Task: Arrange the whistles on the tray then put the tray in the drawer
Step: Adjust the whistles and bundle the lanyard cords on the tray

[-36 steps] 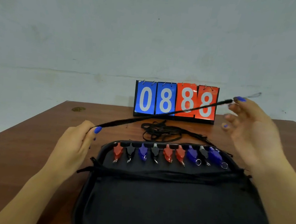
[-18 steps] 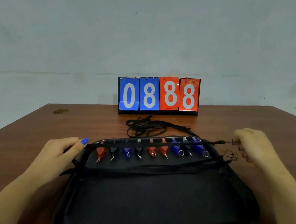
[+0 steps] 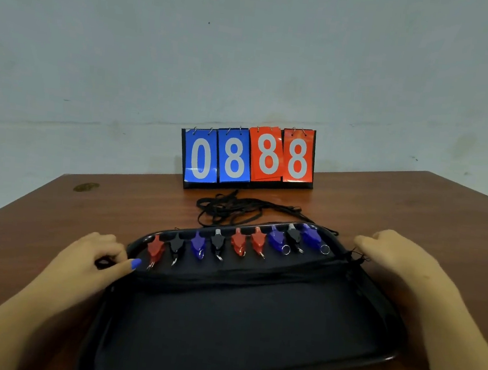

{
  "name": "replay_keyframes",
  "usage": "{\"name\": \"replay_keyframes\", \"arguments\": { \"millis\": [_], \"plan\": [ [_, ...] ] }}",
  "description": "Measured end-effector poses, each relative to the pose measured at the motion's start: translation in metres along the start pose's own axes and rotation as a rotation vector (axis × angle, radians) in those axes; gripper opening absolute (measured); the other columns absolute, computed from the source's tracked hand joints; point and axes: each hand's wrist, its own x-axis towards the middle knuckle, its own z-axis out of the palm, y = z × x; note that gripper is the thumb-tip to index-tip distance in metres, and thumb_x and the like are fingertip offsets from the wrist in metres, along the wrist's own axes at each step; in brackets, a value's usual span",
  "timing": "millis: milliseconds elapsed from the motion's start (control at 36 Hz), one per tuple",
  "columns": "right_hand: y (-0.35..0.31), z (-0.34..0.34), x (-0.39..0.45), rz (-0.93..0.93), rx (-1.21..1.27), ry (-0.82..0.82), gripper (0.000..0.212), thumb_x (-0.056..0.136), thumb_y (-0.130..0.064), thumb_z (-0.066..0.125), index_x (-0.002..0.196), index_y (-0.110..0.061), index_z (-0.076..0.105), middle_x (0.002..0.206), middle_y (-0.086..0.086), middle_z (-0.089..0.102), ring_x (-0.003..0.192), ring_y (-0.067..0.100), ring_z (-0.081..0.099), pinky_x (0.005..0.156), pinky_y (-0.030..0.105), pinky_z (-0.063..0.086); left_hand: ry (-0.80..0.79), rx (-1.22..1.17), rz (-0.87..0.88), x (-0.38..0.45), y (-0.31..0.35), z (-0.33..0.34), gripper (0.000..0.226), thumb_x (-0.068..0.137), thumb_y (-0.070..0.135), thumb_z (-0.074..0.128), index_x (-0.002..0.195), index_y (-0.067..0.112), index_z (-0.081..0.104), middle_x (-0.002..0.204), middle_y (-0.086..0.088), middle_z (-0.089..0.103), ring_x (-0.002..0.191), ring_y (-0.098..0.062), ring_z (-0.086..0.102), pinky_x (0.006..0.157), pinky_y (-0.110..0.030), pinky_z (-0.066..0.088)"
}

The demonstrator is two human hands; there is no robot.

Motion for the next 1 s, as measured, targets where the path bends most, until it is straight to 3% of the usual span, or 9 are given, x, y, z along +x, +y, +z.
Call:
{"name": "replay_keyframes", "arguments": {
  "millis": [83, 139, 222, 361, 611, 694, 833, 917, 1000],
  "plan": [
    [-0.003, 0.0, -0.005, 0.036, -0.025, 0.085, 0.052, 0.09, -0.05, 0.032, 0.122, -0.011, 0.047, 0.118, 0.012, 0.055, 0.094, 0.029, 0.051, 0.08, 0.036, 0.039, 0.01, 0.009, 0.016, 0.001, 0.001, 0.0, 0.011, 0.077, 0.027, 0.073, 0.076, 0.033, 0.063, 0.09, 0.016, 0.054, 0.081, -0.003, 0.043, 0.068, -0.021, 0.035],
    [-0.005, 0.001, -0.008, 0.028, -0.045, 0.151, 0.055, 0.09, -0.054, 0.03, 0.124, -0.012, 0.042, 0.117, 0.012, 0.054, 0.093, 0.029, 0.051, 0.077, 0.036, 0.039, 0.008, 0.02, 0.014, 0.002, 0.002, 0.001, 0.013, 0.074, 0.022, 0.074, 0.071, 0.031, 0.065, 0.088, 0.012, 0.055, 0.083, -0.002, 0.042, 0.067, -0.018, 0.035],
    [-0.005, 0.004, -0.008, -0.038, -0.037, 0.173, 0.057, 0.088, -0.063, 0.03, 0.118, -0.016, 0.043, 0.119, 0.01, 0.052, 0.1, 0.03, 0.053, 0.08, 0.038, 0.041, -0.019, -0.003, 0.002, 0.002, 0.004, 0.002, 0.015, 0.072, 0.022, 0.076, 0.065, 0.031, 0.066, 0.085, 0.011, 0.057, 0.084, 0.001, 0.042, 0.068, -0.015, 0.035],
    [-0.009, 0.005, -0.01, -0.121, -0.067, 0.096, 0.055, 0.086, -0.069, 0.029, 0.097, -0.018, 0.047, 0.095, 0.002, 0.059, 0.085, 0.021, 0.056, 0.072, 0.034, 0.043, -0.066, -0.037, -0.001, 0.001, 0.006, 0.002, 0.024, 0.07, 0.028, 0.077, 0.079, 0.043, 0.061, 0.09, 0.014, 0.057, 0.086, 0.002, 0.042, 0.07, -0.015, 0.036],
    [-0.005, 0.007, -0.005, -0.117, -0.162, 0.058, 0.054, 0.093, -0.06, 0.026, 0.075, -0.015, 0.05, 0.078, 0.002, 0.057, 0.072, 0.02, 0.055, 0.064, 0.031, 0.04, -0.128, -0.063, -0.036, 0.002, 0.008, 0.006, 0.016, 0.072, 0.024, 0.075, 0.072, 0.037, 0.065, 0.08, 0.009, 0.058, 0.088, 0.004, 0.041, 0.069, -0.017, 0.039],
    [-0.005, 0.008, -0.003, -0.121, -0.161, 0.058, 0.052, 0.093, -0.059, 0.026, 0.075, -0.016, 0.049, 0.078, 0.002, 0.056, 0.076, 0.022, 0.056, 0.066, 0.032, 0.041, -0.139, -0.047, -0.046, 0.002, 0.006, 0.008, 0.017, 0.073, 0.022, 0.075, 0.062, 0.032, 0.065, 0.082, 0.01, 0.058, 0.088, 0.002, 0.042, 0.071, -0.017, 0.039],
    [-0.006, 0.009, -0.003, -0.135, -0.146, 0.061, 0.057, 0.092, -0.062, 0.023, 0.092, -0.015, 0.056, 0.087, 0.002, 0.061, 0.081, 0.02, 0.058, 0.069, 0.032, 0.045, -0.109, -0.036, 0.013, 0.003, 0.005, 0.009, 0.032, 0.071, 0.029, 0.075, 0.089, 0.048, 0.056, 0.107, 0.027, 0.047, 0.092, 0.002, 0.042, 0.074, -0.015, 0.04],
    [-0.006, 0.008, -0.003, -0.169, -0.096, 0.129, 0.046, 0.091, -0.061, 0.033, 0.09, -0.018, 0.051, 0.091, 0.003, 0.059, 0.08, 0.019, 0.056, 0.066, 0.032, 0.045, -0.083, -0.022, 0.041, 0.002, 0.005, 0.01, 0.033, 0.069, 0.031, 0.075, 0.09, 0.048, 0.056, 0.107, 0.026, 0.048, 0.092, 0.005, 0.039, 0.073, -0.01, 0.036],
    [-0.003, 0.004, -0.001, -0.272, 0.066, 0.098, 0.04, 0.078, -0.056, 0.062, 0.09, -0.021, 0.045, 0.107, 0.004, 0.054, 0.091, 0.021, 0.056, 0.082, 0.039, 0.049, -0.09, -0.039, 0.027, 0.002, 0.004, 0.01, 0.033, 0.07, 0.031, 0.075, 0.09, 0.049, 0.056, 0.089, 0.013, 0.057, 0.092, 0.004, 0.04, 0.071, -0.015, 0.039]
  ]
}}
